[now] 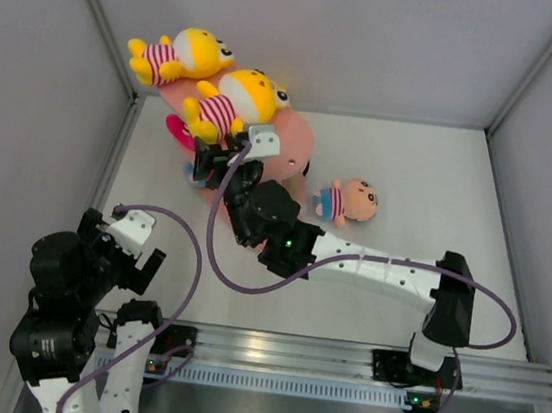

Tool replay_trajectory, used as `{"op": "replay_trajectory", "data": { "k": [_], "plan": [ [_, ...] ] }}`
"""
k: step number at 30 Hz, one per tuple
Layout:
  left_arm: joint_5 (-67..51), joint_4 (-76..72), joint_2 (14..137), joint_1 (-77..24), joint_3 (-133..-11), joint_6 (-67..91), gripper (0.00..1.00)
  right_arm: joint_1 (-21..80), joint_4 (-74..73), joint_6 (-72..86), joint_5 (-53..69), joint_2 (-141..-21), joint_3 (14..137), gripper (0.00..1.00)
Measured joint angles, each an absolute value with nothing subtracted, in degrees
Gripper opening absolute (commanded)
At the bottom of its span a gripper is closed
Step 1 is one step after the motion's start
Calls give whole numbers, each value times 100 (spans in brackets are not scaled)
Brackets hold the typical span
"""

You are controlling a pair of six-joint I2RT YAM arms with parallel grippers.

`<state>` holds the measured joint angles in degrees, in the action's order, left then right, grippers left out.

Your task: Place and organize the stuffed toys onto the shelf

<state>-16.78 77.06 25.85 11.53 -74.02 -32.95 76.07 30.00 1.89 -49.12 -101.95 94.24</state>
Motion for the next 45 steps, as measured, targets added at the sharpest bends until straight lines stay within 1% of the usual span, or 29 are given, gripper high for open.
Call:
{"op": "replay_trajectory", "data": {
  "k": [4, 9, 13, 16, 18, 19, 24, 27, 29, 32, 35, 37, 39, 42, 45],
  "plan": [
    [-1704, 7706, 2585, 1153, -7371, -3293, 98, 7601, 2993, 217, -4611, -9743, 9133, 64],
    [-1706, 7706, 2585, 1153, -7369, -3293, 98, 7550, 2818, 325, -4069, -9205, 9041, 65],
    [-1706, 7706, 2585, 1153, -7369, -3293, 98, 7266, 2228, 681, -3288, -8816, 9043, 65],
    [-1706, 7701, 2547, 1153, -7332, -3293, 98, 6657, 1448, 1037, -2488, -8532, 9098, 66],
    [-1706, 7697, 2512, 1153, -7275, -3293, 98, 6226, 954, 1170, -2150, -8344, 9102, 68],
    [-1706, 7695, 2499, 1153, -7244, -3293, 98, 5988, 674, 1223, -1975, -8215, 9100, 70],
    [-1691, 7679, 2488, 1153, -6982, -3291, 98, 4987, -410, 1461, -1337, -7369, 8807, 71],
    [-1682, 7675, 2488, 1153, -6875, -3288, 98, 3854, -784, 1734, -847, -6781, 8462, 72],
    [-1680, 7673, 2488, 1153, -6818, -3288, 98, 2783, -932, 1975, -414, -6637, 8178, 70],
    [-1675, 7669, 2486, 1153, -6746, -3286, 98, 1621, -943, 2274, 252, -6869, 7754, 68],
    [-1634, 7666, 2486, 1153, -6670, -3284, 98, 1052, -1015, 2357, 663, -7607, 7513, 68],
    [-1575, 7658, 2486, 1153, -6613, -3286, 98, 947, -1188, 2364, 816, -8278, 7334, 69],
    [-1533, 7651, 2486, 1153, -6565, -3286, 98, 930, -1293, 2368, 869, -8639, 7041, 71],
    [-1531, 7616, 2486, 1153, -6504, -3286, 98, 930, -1337, 2390, 910, -8829, 6442, 72],
    [-1538, 7575, 2491, 1153, -6455, -3286, 98, 923, -1240, 2423, 1063, -8956, 6145, 73]
  ]
}}
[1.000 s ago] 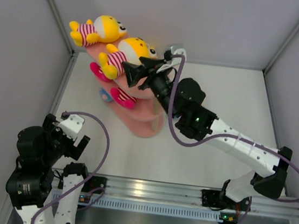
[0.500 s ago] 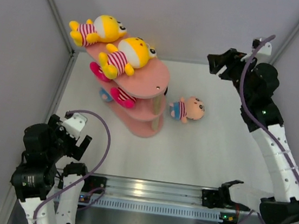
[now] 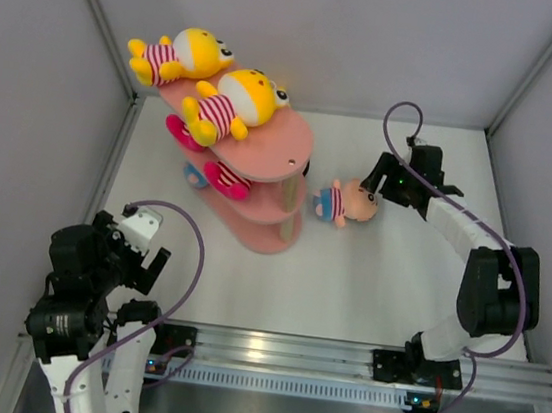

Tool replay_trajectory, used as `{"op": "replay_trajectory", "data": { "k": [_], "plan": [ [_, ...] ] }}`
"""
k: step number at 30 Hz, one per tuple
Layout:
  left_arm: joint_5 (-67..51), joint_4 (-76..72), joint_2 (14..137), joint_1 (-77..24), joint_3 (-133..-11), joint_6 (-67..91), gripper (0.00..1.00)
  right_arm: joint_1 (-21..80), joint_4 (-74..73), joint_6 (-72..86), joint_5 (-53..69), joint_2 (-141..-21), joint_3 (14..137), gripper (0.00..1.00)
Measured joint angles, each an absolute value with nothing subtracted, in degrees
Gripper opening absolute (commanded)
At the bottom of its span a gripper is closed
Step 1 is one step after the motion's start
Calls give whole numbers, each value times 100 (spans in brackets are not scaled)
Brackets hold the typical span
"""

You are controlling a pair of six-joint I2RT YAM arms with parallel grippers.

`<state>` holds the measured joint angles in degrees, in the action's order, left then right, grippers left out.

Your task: Place and organize the stuffed toys onto the shelf

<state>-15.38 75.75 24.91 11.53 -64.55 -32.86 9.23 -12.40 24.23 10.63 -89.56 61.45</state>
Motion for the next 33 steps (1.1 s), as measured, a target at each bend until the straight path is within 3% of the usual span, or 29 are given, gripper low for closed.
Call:
{"op": "replay_trajectory", "data": {
  "k": [3, 6, 7, 8, 9, 11, 17, 24, 28, 33],
  "plan": [
    [-1557, 7520, 2495, 1153, -6407, -3286, 98, 926, -934, 2471, 1282, -9209, 6001, 72],
    [-1557, 7485, 2506, 1153, -6379, -3286, 98, 934, -646, 2528, 1452, -9474, 5813, 58],
    [-1557, 7478, 2506, 1153, -6366, -3286, 98, 937, -576, 2550, 1492, -9526, 5763, 42],
    [-1557, 7476, 2506, 1153, -6355, -3286, 98, 937, -506, 2556, 1540, -9579, 5710, 32],
    [-1557, 7476, 2506, 1153, -6346, -3286, 98, 937, -467, 2580, 1579, -9598, 5690, 14],
    [-1559, 7474, 2506, 1155, -6342, -3286, 98, 937, -373, 2576, 1601, -9601, 5666, 1],
    [-1667, 7472, 2499, 1160, -6342, -3293, 98, 958, -620, 2504, 1140, -8814, 5393, 0],
    [-2073, 7472, 2434, 1160, -6412, -3288, 98, 991, -1415, 2008, 722, -6246, 5913, 0],
    [-2366, 7474, 2410, 1160, -6639, -3284, 98, 1050, -1358, 1557, 1594, -5275, 6836, 0],
    [-2783, 7485, 2410, 1164, -6991, -3271, 98, 1387, -1472, 1087, 2906, -4984, 7752, 0]
  ]
}}
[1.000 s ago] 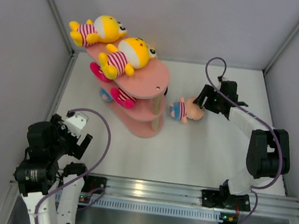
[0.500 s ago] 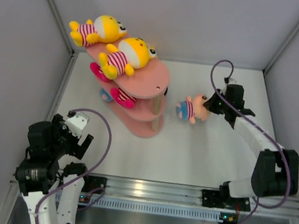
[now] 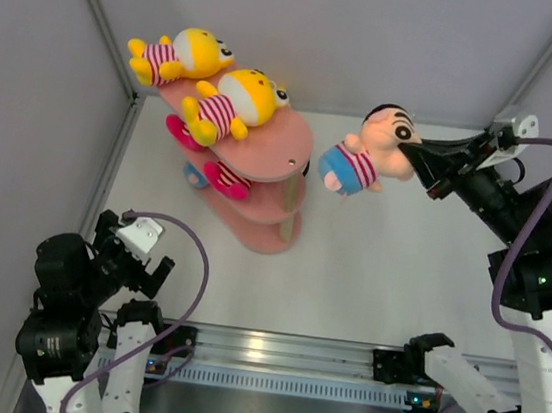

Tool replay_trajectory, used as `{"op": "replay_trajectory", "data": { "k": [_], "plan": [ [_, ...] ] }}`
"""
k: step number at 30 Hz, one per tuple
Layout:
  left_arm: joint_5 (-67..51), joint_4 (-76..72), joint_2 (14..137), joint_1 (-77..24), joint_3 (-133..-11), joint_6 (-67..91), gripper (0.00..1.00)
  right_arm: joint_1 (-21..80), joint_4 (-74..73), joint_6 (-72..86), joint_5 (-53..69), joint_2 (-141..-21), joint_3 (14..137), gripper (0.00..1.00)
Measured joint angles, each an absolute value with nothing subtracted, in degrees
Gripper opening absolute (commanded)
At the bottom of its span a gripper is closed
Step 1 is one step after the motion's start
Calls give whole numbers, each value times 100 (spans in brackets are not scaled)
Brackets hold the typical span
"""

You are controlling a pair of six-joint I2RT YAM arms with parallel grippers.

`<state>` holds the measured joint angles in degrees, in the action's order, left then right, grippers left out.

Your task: Place and organize the stuffed toys onto the shelf

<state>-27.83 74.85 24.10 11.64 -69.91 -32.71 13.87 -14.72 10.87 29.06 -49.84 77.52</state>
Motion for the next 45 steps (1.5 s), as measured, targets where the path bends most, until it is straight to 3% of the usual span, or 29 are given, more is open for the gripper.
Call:
{"op": "replay_trajectory", "data": {
  "k": [3, 7, 16, 21, 31, 32, 33, 35, 36, 38, 40, 41, 42, 45],
  "plan": [
    [-3120, 7505, 2410, 1170, -7175, -3269, 99, 2222, -1682, 659, 3114, -5061, 7924, 0],
    [-3577, 7555, 2410, 1188, -7489, -3264, 98, 3933, -1979, 128, 2630, -5363, 7900, 0],
    [-4685, 7686, 2397, 1227, -8274, -3081, 99, 6672, -1966, -838, 1420, -6313, 7658, 0],
    [-5218, 7721, 2397, 1313, -8272, -2950, 99, 7277, -1789, -1151, 1356, -6834, 7679, 0],
    [-6049, 7734, 2357, 1433, -7961, -2838, 98, 7540, -1610, -1507, 1522, -7669, 8071, 0],
    [-6071, 7734, 2335, 1441, -7909, -2838, 93, 7553, -1546, -1538, 1597, -7666, 8077, 0],
    [-6077, 7741, 2322, 1452, -7867, -2836, 68, 7572, -1487, -1555, 1667, -7666, 8082, 0],
    [-6073, 7754, 2305, 1466, -7787, -2812, 41, 7607, -1406, -1612, 1776, -7666, 8082, 0],
    [-6090, 7762, 2300, 1470, -7749, -2827, 22, 7614, -1389, -1649, 1811, -7666, 8082, 0],
    [-6125, 7767, 2298, 1472, -7699, -2849, 3, 7614, -1356, -1691, 1839, -7666, 8082, 0],
    [-6169, 7765, 2298, 1479, -7658, -2856, 0, 7614, -1343, -1719, 1863, -7666, 8082, 1],
    [-6176, 7760, 2296, 1481, -7644, -2860, 0, 7614, -1332, -1737, 1872, -7666, 8075, 7],
    [-6178, 7762, 2296, 1481, -7627, -2860, 0, 7612, -1317, -1743, 1868, -7666, 8055, 37],
    [-6082, 7773, 2296, 1483, -7568, -2862, 0, 7614, -1146, -1767, 1778, -7583, 7839, 76]
  ]
}}
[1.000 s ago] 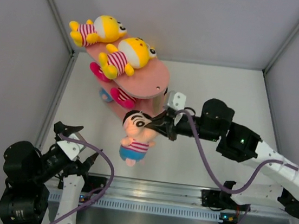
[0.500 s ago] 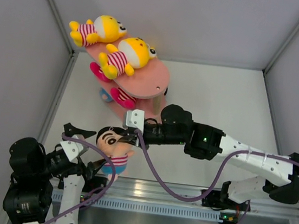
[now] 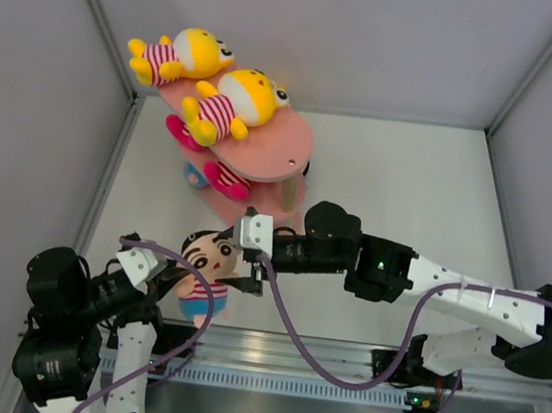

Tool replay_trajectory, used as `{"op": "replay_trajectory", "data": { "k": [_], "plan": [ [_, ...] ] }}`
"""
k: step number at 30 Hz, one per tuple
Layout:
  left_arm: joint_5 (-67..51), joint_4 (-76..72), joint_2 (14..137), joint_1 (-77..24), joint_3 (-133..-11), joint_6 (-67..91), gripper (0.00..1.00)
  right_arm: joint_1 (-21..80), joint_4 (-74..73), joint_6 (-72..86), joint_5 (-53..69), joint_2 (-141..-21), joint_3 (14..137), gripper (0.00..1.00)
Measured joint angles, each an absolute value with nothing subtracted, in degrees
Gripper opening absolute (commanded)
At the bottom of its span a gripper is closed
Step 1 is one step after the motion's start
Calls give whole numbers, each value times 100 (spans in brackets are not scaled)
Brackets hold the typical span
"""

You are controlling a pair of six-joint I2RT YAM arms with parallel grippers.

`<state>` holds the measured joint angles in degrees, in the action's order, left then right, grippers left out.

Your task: Place and organize the stuffed toys onto the shelf

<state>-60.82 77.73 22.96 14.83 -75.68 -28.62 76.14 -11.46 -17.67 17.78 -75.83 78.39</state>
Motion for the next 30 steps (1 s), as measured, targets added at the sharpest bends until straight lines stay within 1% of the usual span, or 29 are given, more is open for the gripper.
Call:
{"op": "replay_trajectory", "data": {
  "k": [2, 4, 8, 11, 14, 16, 21, 25, 27, 29, 30],
  "plan": [
    [-5916, 7762, 2298, 1496, -7526, -2838, 0, 7636, -917, -1876, 1529, -7332, 7452, 79],
    [-5686, 7721, 2298, 1496, -7472, -2716, 0, 7658, -768, -2003, 1192, -6947, 6987, 79],
    [-5188, 7644, 2349, 1498, -7376, -2469, 0, 7712, -755, -2335, 829, -6071, 6309, 76],
    [-5006, 7601, 2443, 1498, -7369, -2368, 0, 7990, -475, -2561, 648, -5874, 6110, 76],
    [-4923, 7553, 2477, 1511, -7369, -2298, 0, 8320, -137, -2698, 493, -6130, 5986, 76],
    [-4871, 7535, 2477, 1525, -7371, -2255, 0, 8464, 49, -2727, 390, -6521, 5922, 76],
    [-4853, 7511, 2477, 1533, -7371, -2217, 0, 8503, 353, -2714, -3, -7253, 5614, 76],
    [-4853, 7500, 2477, 1538, -7371, -2211, 0, 8503, 827, -2602, -250, -7599, 5636, 76],
    [-4851, 7498, 2477, 1544, -7371, -2209, 0, 8503, 1022, -2508, -333, -7754, 5693, 74],
    [-4836, 7491, 2477, 1555, -7371, -2209, 0, 8503, 1166, -2370, -414, -7957, 5813, 63],
    [-4812, 7465, 2477, 1564, -7371, -2209, 0, 8503, 1216, -2305, -462, -8051, 5863, 55]
  ]
}}
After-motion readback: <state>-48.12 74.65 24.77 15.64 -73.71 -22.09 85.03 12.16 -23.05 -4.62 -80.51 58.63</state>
